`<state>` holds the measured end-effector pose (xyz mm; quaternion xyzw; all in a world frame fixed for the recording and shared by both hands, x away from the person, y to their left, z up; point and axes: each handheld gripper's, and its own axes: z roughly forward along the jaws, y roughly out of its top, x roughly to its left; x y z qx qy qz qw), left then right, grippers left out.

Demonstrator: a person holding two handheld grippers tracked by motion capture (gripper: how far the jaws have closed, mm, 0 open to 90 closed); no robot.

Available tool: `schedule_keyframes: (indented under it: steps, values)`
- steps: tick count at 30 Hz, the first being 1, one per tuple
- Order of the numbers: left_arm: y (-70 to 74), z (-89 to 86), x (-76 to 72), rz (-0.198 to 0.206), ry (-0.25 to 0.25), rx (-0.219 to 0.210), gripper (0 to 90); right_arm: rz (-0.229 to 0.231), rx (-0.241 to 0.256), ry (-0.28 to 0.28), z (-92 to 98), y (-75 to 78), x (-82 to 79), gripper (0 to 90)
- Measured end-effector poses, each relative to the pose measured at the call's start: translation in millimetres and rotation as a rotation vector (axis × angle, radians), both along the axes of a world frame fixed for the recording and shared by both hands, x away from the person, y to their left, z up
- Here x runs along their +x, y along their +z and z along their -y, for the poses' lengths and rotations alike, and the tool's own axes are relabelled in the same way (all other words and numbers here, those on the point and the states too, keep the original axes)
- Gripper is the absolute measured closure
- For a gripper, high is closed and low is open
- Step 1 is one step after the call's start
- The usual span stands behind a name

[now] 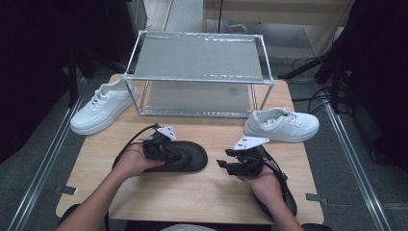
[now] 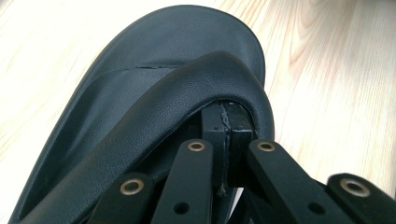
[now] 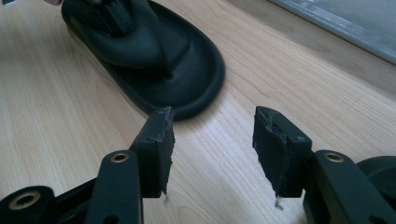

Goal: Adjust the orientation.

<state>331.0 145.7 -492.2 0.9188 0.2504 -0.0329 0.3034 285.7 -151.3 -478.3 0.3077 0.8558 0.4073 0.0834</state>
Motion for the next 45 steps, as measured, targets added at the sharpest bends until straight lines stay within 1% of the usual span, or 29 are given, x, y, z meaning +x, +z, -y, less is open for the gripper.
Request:
schedule_keyframes:
  steps: [3, 4, 5, 6, 9, 10, 11, 12, 13, 15, 16, 19, 22, 25, 26, 27, 28, 29, 30, 31, 32, 33, 34, 37, 38, 39, 40, 42, 45]
  values:
    - [-0.3, 14.1, 2.2, 0.006, -0.012, -0.006, 90.0, 0.001, -0.001, -0.002, 1.3, -0.1, -0.1, 49.8]
    - [-0.3, 14.1, 2.2, 0.006, -0.012, -0.006, 90.0, 0.001, 0.0, -0.004, 1.8, -0.1, -0.1, 49.8]
    - [-0.8, 22.9, 2.7, 0.011, -0.024, -0.009, 90.0, 0.0, 0.001, -0.006, 2.4, 0.0, -0.2, 49.8]
    - [-1.3, 27.4, 2.9, 0.013, -0.031, -0.015, 90.0, 0.001, 0.003, -0.008, 2.7, 0.1, -0.2, 49.8]
    - [-1.4, 39.9, 3.7, 0.022, -0.059, -0.012, 90.0, -0.001, 0.004, -0.009, 3.3, 0.1, 0.0, 49.8]
    - [-1.7, 43.8, 4.0, 0.024, -0.062, -0.014, 90.0, -0.002, 0.004, -0.009, 3.4, -0.1, 0.2, 49.8]
    - [-1.7, 43.8, 4.0, 0.024, -0.062, -0.014, 90.0, -0.004, 0.004, -0.01, 3.4, -0.2, 0.2, 49.8]
    - [-2.3, 51.5, 3.8, 0.033, -0.064, -0.02, 90.0, -0.004, 0.003, -0.01, 3.3, -0.2, 0.2, 49.8]
    - [-2.7, 54.9, 3.8, 0.035, -0.063, -0.026, 90.0, -0.004, 0.004, -0.011, 3.2, -0.3, 0.2, 49.8]
    - [-2.7, 57.7, 4.0, 0.037, -0.073, -0.02, 90.0, -0.005, 0.004, -0.011, 3.2, -0.3, 0.1, 49.8]
    - [-3.1, 61.0, 3.7, 0.048, -0.077, -0.023, 90.0, -0.005, 0.003, -0.011, 3.1, -0.4, 0.1, 49.8]
    - [-3.5, 64.3, 3.8, 0.047, -0.086, -0.023, 89.8, -0.007, 0.004, -0.009, 2.7, -0.9, 0.0, 49.8]
    - [-2.6, 62.4, 4.6, 0.038, -0.083, -0.027, 88.2, -0.008, 0.003, -0.008, 2.3, -1.6, 0.3, 49.9]
    - [0.1, 58.6, 5.1, 0.036, -0.07, -0.035, 84.3, -0.008, 0.002, -0.006, 1.5, -2.0, 0.0, 49.9]
    - [1.3, 56.9, 4.5, 0.037, -0.058, -0.041, 84.3, -0.008, 0.002, -0.005, 1.5, -2.0, -0.1, 49.9]
    - [3.2, 53.9, 4.0, 0.031, -0.057, -0.052, 80.2, -0.005, 0.001, -0.005, 1.3, -1.8, -0.7, 49.9]
    - [4.7, 51.7, 4.2, 0.029, -0.062, -0.051, 80.2, -0.005, 0.001, -0.005, 1.3, -1.8, -0.7, 49.9]
    - [8.6, 46.8, 3.1, 0.036, -0.048, -0.055, 76.5, -0.005, 0.001, -0.005, 1.5, -1.4, -1.5, 49.9]
    - [8.6, 46.8, 3.1, 0.036, -0.048, -0.055, 74.7, -0.005, 0.002, -0.005, 1.5, -1.3, -1.7, 49.9]
    - [10.7, 44.4, 2.4, 0.029, -0.036, -0.069, 74.7, -0.005, 0.002, -0.005, 1.5, -1.3, -1.7, 49.9]
    - [13.1, 41.3, 2.1, 0.025, -0.034, -0.079, 68.3, -0.005, 0.0, -0.003, 1.3, -1.3, -1.9, 49.9]
    - [15.5, 38.0, 1.5, 0.024, -0.03, -0.085, 68.3, -0.005, 0.0, -0.003, 1.3, -1.3, -1.9, 49.9]
    - [20.2, 30.9, -0.7, 0.04, -0.02, -0.093, 64.9, -0.006, 0.0, -0.003, 0.8, -1.5, -2.1, 49.9]
    - [27.5, 17.6, -3.5, 0.084, 0.008, -0.102, 59.5, -0.005, -0.001, 0.0, 0.3, -1.6, -2.3, 49.9]
    - [27.5, 17.6, -3.5, 0.084, 0.008, -0.102, 57.2, -0.004, -0.003, 0.002, 0.2, -1.6, -2.3, 49.9]
    - [30.7, 7.5, -3.8, 0.107, 0.017, -0.118, 54.8, -0.003, -0.003, 0.002, 0.1, -1.6, -2.4, 49.9]
    - [31.5, 2.0, -2.9, 0.115, 0.016, -0.119, 52.6, -0.003, -0.004, 0.003, -0.1, -1.7, -2.4, 49.9]
    - [30.8, -7.8, 0.0, 0.098, 0.027, -0.139, 47.9, -0.004, -0.004, 0.002, -0.7, -1.8, -2.8, 49.9]
    - [29.0, -19.1, 2.8, 0.081, 0.043, -0.146, 42.9, -0.005, -0.004, 0.004, -1.7, -1.9, -2.9, 49.9]
